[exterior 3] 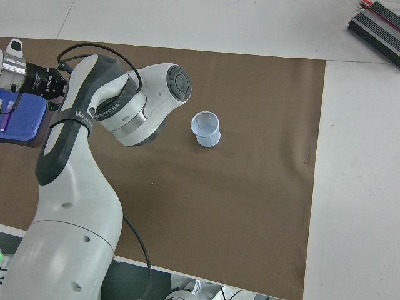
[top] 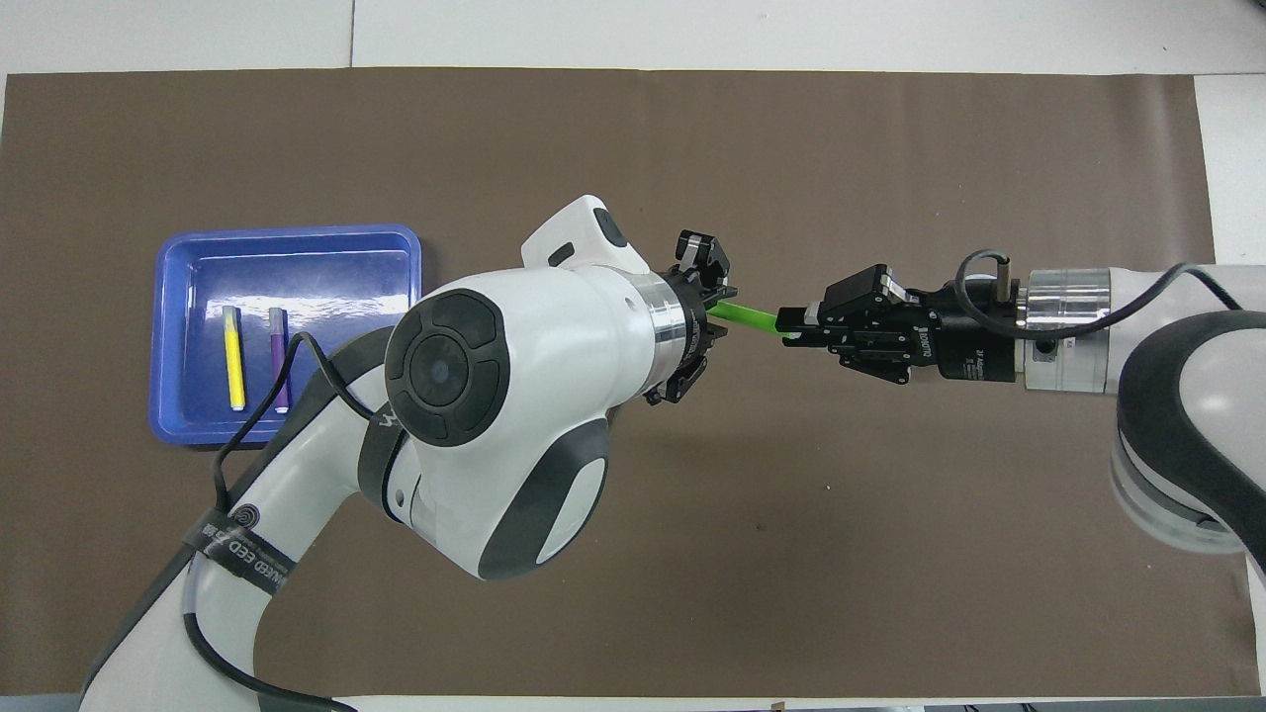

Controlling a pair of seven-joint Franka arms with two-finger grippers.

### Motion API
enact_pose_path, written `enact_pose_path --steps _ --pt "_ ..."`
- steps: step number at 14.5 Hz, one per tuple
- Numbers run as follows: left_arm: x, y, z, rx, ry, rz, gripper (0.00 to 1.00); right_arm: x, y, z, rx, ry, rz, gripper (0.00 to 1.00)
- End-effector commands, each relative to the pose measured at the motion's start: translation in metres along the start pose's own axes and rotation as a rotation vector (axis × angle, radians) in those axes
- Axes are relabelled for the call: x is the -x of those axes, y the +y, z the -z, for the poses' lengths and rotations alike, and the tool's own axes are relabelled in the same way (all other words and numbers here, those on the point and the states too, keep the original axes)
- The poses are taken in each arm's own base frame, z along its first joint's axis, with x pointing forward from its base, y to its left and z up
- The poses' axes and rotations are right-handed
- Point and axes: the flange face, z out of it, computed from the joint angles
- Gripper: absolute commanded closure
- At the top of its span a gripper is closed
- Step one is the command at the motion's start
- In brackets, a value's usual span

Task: Transfer and insert pens with both arms
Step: 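Lift the green pen toward the right gripper while the right gripper approaches, then insert the green pen into the white cup with the right gripper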

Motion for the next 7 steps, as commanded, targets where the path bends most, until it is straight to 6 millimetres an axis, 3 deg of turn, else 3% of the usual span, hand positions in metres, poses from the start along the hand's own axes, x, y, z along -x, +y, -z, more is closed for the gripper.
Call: enact_pose_path --steps 1,4,7 --pt "-0.023 0.004 0.009 -0.022 0.032 -0.09 0.0 -0.016 -0.013 0.015 0.104 0.0 0.102 1.0" --pt "-0.056 0.006 0.023 -0.104 0.05 -0.256 0.0 -0.038 -0.041 0.04 0.342 -0.018 0.252 1.0" --pt "-0.125 0.012 0.04 -0.187 0.062 -0.431 0.0 -0.055 -0.062 0.06 0.673 -0.008 0.564 1.0"
